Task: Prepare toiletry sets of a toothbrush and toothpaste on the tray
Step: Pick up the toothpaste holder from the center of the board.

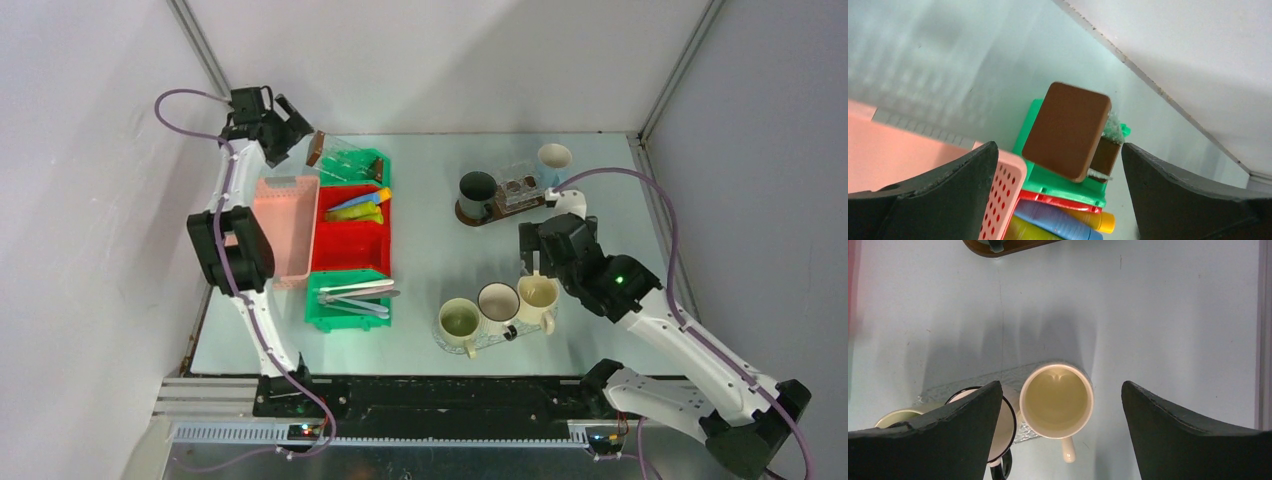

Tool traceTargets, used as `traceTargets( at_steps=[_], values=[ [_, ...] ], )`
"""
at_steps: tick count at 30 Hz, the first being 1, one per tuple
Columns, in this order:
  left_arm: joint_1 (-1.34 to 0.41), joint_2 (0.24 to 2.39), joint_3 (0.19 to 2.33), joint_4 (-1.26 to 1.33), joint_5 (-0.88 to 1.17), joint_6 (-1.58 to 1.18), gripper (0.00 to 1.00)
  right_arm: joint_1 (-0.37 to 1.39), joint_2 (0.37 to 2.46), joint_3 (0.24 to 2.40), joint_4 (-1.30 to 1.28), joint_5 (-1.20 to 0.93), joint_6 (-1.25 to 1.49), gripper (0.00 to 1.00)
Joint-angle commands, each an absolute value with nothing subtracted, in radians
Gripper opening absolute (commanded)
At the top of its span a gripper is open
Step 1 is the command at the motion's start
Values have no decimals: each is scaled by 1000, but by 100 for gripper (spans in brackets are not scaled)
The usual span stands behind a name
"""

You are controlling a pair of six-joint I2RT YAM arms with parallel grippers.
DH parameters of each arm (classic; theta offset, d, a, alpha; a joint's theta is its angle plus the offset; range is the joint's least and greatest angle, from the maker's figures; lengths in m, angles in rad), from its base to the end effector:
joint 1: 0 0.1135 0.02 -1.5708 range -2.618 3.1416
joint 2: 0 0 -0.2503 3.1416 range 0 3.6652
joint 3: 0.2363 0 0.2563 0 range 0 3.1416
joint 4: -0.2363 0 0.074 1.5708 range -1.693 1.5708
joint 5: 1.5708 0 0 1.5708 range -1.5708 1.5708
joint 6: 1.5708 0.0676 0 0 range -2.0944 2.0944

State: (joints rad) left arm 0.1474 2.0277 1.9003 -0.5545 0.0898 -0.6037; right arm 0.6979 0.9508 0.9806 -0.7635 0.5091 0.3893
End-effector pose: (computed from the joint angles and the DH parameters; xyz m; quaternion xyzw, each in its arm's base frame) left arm 0.4905 0.0667 0.2769 -0.3129 0.8462 -0.1366 0.4092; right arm 0.1902 0.1165 0.2955 -0.0348 0.8895 0.0065 0.4556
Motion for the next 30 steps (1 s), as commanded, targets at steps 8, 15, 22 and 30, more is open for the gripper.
traceTargets(
  at_steps=[8,15,22,30],
  values=[
    [172,2198,2095,-547,278,-492,100,692,1000,1061,-791,506,438,91],
    [175,2248,2101,-528,391,-507,95,692,1024,1083,-809,497,459,91],
    [175,2248,2064,-514,472,-523,85,694,1036,1093,-810,475,476,91],
    [175,2194,2015,-456,501,-545,51,694,1045,1112,-826,458,479,91]
  ],
)
